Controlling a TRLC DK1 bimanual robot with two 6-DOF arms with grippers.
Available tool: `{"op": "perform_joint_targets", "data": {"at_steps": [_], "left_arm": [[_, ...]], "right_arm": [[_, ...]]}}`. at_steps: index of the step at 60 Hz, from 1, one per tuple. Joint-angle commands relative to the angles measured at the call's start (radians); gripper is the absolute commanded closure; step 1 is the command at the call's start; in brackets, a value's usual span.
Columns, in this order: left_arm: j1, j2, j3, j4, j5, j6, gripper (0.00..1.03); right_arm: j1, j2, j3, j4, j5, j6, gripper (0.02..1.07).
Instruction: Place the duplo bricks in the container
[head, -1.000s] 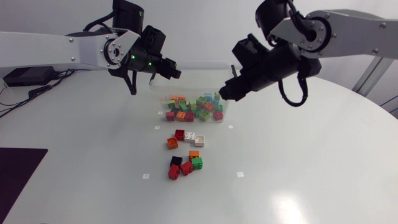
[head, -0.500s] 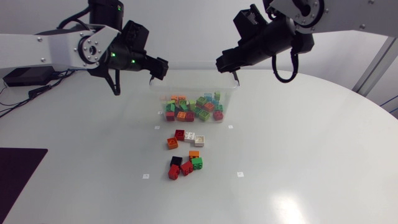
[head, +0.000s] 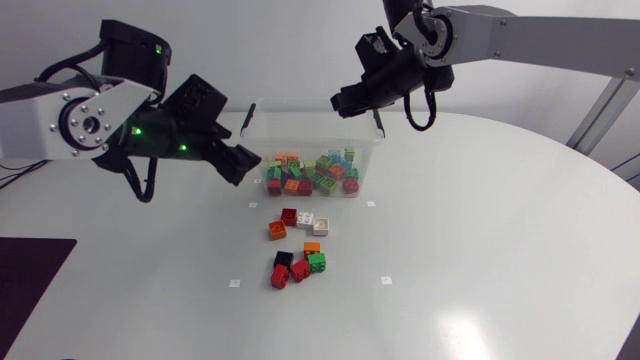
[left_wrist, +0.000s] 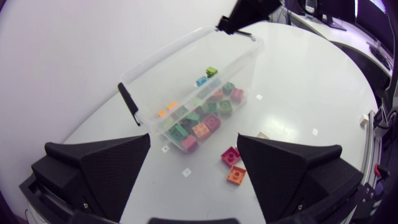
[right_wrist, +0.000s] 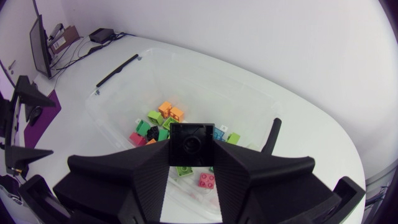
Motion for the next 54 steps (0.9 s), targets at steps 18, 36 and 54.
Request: {"op": "perform_joint_targets", "data": {"at_steps": [18,36,54], "left_arm": [[-0.125,-0.016,-0.063,-0.268,0.028,0.053,0.09],[-0.212,0.101,-0.057,-0.346,-0.028,-0.085,0.12],[-0.255,0.231,-0.060,-0.344,-0.065,-0.166,0.22]], "right_arm": [[-0.016,0.114,0.125,-0.033,0.072,0.025,0.13],[-0.011,0.008,0.050,-0.035,0.075,0.046,0.12],[0.004,-0.190,-0.158,-0.030,0.075,0.045,0.12]]}}
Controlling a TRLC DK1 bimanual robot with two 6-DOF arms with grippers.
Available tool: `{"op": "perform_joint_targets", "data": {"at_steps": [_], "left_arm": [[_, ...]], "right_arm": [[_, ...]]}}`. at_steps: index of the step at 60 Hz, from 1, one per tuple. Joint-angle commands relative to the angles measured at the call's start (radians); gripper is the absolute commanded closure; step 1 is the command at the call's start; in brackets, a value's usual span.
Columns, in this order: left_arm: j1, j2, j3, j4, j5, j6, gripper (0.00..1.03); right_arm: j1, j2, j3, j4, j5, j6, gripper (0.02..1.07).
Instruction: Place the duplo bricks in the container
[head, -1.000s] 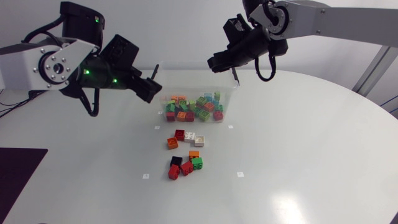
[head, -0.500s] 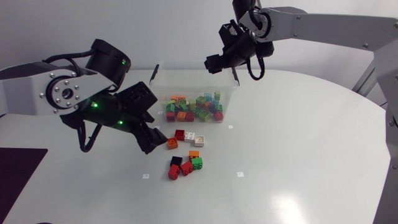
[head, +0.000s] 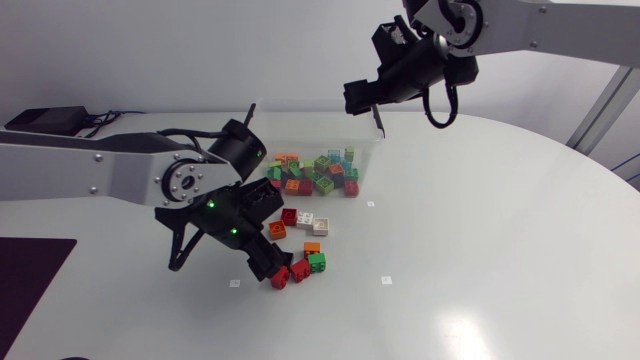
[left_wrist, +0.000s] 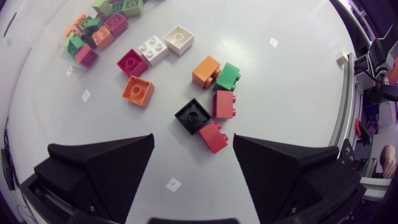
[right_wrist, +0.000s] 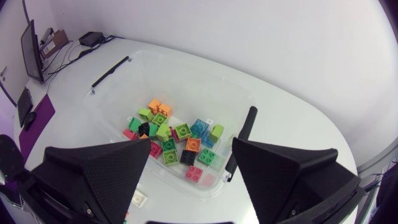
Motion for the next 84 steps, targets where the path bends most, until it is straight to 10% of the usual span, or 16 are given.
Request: {"op": "perform_joint_targets", "data": {"at_steps": [1,21,47,84], "left_arm": [[-0.018,0.057,-0.007,-0.011,-0.015,-0.049,0.22],[-0.067,0.163,0.012,0.028,-0.050,-0.102,0.28],[-0.065,0.194,-0.007,0.074,-0.054,-0.098,0.78],[0.014,0.057,-0.125,0.078,-0.079,-0.018,0.79]], "right_arm": [[0.014,-0.079,-0.079,-0.003,0.004,0.023,0.12],[0.059,-0.311,-0.373,0.004,0.004,0.032,0.12],[0.123,-0.489,-0.712,0.038,-0.031,-0.046,0.13],[0.355,-0.153,-0.649,0.052,0.096,0.100,0.13]]}}
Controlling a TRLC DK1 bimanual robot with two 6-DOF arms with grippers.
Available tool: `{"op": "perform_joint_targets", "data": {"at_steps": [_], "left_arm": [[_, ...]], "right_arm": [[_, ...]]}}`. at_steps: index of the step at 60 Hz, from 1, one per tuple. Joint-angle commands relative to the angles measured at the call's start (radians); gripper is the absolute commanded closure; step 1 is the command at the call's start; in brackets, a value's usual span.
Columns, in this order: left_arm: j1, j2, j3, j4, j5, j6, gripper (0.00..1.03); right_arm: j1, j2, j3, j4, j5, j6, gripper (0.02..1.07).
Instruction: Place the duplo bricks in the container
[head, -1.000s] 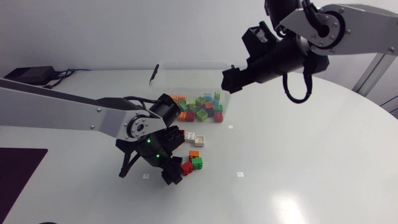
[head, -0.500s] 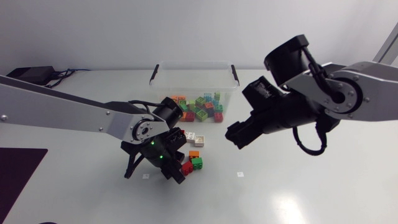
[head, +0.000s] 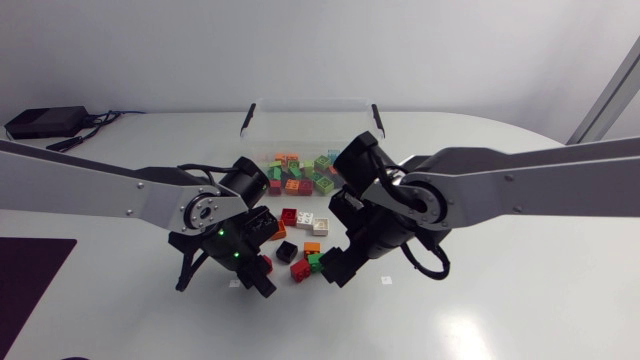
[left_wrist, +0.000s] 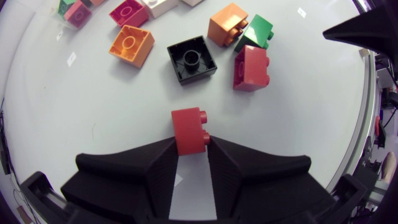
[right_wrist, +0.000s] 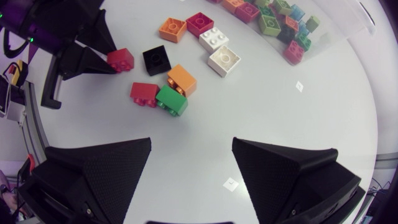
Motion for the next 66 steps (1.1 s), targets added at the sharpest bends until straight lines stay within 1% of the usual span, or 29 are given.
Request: {"op": "perform_joint_targets", "data": {"at_steps": [1,7,18,26,35,38,47,66], "left_arm": [[0.006,-0.046,-0.034,-0.017,-0.012,0.025,0.79],[0.009,-0.089,-0.043,-0.029,-0.013,0.032,0.79],[0.023,-0.185,-0.043,-0.050,-0.033,0.037,0.79],[0.057,-0.277,-0.026,-0.084,-0.041,0.045,0.79],[0.109,-0.352,0.005,-0.122,-0.041,0.058,0.79],[0.115,-0.375,0.014,-0.132,-0.041,0.060,0.79],[0.138,-0.420,0.032,-0.147,-0.041,0.064,0.79],[0.149,-0.451,0.057,-0.167,-0.041,0.075,0.79]], "right_arm": [[0.008,0.047,0.044,-0.007,0.015,0.039,0.13],[0.008,0.093,0.084,-0.019,0.019,0.048,0.13],[0.031,0.193,0.194,-0.087,0.030,0.086,0.13],[0.051,0.254,0.255,-0.128,0.058,0.105,0.16],[0.051,0.309,0.318,-0.185,0.064,0.123,0.16],[0.050,0.326,0.340,-0.203,0.064,0.132,0.16],[0.051,0.370,0.383,-0.231,0.073,0.148,0.16],[0.070,0.429,0.433,-0.259,0.081,0.165,0.16]]}}
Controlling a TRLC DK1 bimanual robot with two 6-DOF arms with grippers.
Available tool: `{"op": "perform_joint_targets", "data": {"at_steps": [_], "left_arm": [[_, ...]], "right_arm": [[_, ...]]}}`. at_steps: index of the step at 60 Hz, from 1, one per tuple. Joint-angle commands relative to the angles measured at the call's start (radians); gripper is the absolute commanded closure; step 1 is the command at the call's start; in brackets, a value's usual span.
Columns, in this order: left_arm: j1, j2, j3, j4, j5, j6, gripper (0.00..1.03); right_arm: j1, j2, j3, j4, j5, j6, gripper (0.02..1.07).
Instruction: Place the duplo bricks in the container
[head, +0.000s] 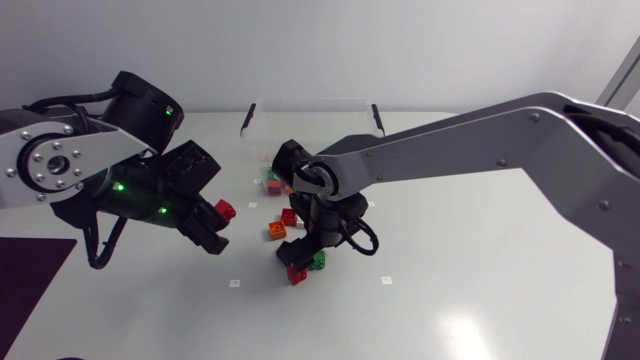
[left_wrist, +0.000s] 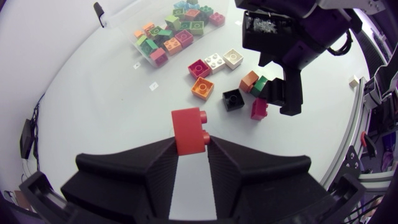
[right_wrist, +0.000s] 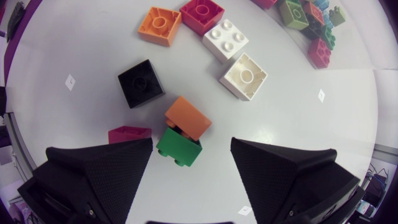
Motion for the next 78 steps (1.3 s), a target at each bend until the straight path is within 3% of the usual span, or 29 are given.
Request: {"op": "perform_joint_targets", "data": {"at_steps": [1,9,22,25,52,67,78], "left_arm": [[0.017,-0.019,0.040,-0.013,-0.004,0.026,0.79],[0.025,-0.026,0.070,-0.028,-0.004,0.035,0.79],[0.029,-0.026,0.086,-0.030,-0.004,0.041,0.79],[0.029,-0.026,0.086,-0.030,-0.004,0.043,0.79],[0.046,-0.051,0.156,-0.028,-0.002,0.057,0.79],[0.043,-0.037,0.219,-0.027,-0.001,0.055,0.79],[0.043,-0.013,0.251,-0.018,-0.001,0.057,0.79]], "right_arm": [[0.008,0.034,0.017,-0.022,0.006,0.027,0.17],[-0.008,0.036,-0.002,-0.019,-0.005,0.027,0.31],[-0.047,0.048,0.018,-0.022,-0.005,0.033,0.35],[-0.064,0.053,0.020,-0.022,-0.005,0.033,0.40],[-0.067,0.079,0.038,0.003,-0.024,0.036,0.41],[-0.095,0.100,0.048,0.004,-0.012,0.045,0.66],[-0.115,0.080,0.032,0.006,-0.011,0.042,0.68]]}}
